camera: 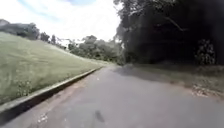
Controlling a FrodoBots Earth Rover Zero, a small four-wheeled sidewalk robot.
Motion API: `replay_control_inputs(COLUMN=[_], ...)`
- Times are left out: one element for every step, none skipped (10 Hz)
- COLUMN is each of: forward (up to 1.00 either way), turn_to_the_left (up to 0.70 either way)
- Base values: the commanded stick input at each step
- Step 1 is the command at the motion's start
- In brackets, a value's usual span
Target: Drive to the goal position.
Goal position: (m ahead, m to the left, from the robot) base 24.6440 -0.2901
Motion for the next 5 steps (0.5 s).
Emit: replay_control_inputs(forward=[1.00, 1.00, 1.00, 1.00, 1.00], turn_to_the_left=[0.00, 0.00, 0.00, 0.00, 0.00])
